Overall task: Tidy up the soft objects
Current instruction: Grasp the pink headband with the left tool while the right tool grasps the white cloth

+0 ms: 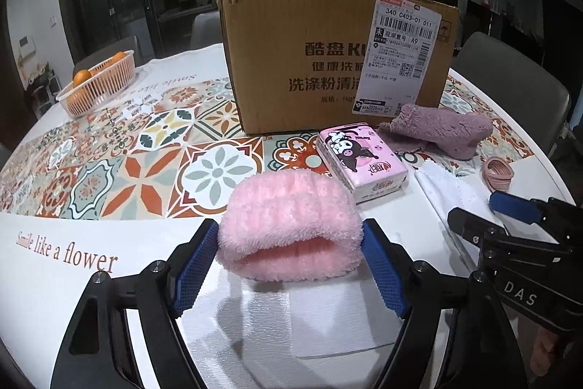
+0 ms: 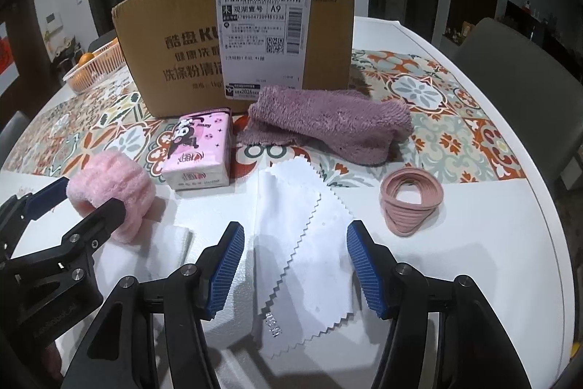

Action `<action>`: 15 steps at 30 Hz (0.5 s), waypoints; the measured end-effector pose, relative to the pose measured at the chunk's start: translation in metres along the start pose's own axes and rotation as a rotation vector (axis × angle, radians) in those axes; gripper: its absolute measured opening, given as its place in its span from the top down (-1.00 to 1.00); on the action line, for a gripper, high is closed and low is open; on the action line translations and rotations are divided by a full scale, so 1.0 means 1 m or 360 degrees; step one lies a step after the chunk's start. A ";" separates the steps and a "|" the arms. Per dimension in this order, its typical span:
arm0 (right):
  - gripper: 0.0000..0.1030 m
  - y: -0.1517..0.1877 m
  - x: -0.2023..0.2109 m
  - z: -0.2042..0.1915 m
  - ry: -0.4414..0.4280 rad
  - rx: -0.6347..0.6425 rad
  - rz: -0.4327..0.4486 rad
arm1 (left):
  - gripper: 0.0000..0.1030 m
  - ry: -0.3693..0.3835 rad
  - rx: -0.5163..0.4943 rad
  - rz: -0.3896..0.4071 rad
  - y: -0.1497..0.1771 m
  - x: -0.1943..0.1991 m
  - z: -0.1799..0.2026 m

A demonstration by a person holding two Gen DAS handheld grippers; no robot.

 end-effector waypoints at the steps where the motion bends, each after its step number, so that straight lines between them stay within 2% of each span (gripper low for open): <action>1: -0.17 0.001 -0.001 0.001 -0.0003 -0.0005 -0.0011 | -0.46 0.0013 0.0002 -0.0005 0.000 -0.001 0.001; 4: -0.14 0.004 -0.006 0.002 -0.0002 -0.0017 -0.0040 | -0.21 0.0024 0.0009 -0.0010 0.001 -0.001 0.002; 5: -0.11 0.004 -0.006 0.002 0.0001 -0.0015 -0.0046 | -0.06 0.0029 0.0009 -0.0012 0.002 -0.001 0.002; 7: 0.13 0.005 -0.007 0.001 0.0045 0.0022 -0.0041 | 0.07 0.0035 0.0014 -0.0011 0.002 0.000 0.002; 11: 0.37 0.006 -0.006 -0.001 0.0035 0.0066 -0.0042 | 0.30 0.0070 0.0022 -0.0019 0.003 0.000 0.004; 13: 0.55 0.006 -0.006 -0.003 0.0022 0.0080 -0.0043 | 0.36 0.0090 0.0039 -0.0026 0.004 0.001 0.004; 15: 0.65 0.007 -0.006 -0.005 0.0012 0.0093 -0.0045 | 0.43 0.0092 0.0038 -0.0026 0.004 0.001 0.004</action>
Point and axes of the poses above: each gripper's, at about its wrist camera, not at the fingertips, and x roughly against the way its jaws point, z to its right, y to its underside, the point moved 6 cm from there along -x, roughly the way its jaws point, and after that the axes turned 9 degrees about -y, right-handed, at the moved point
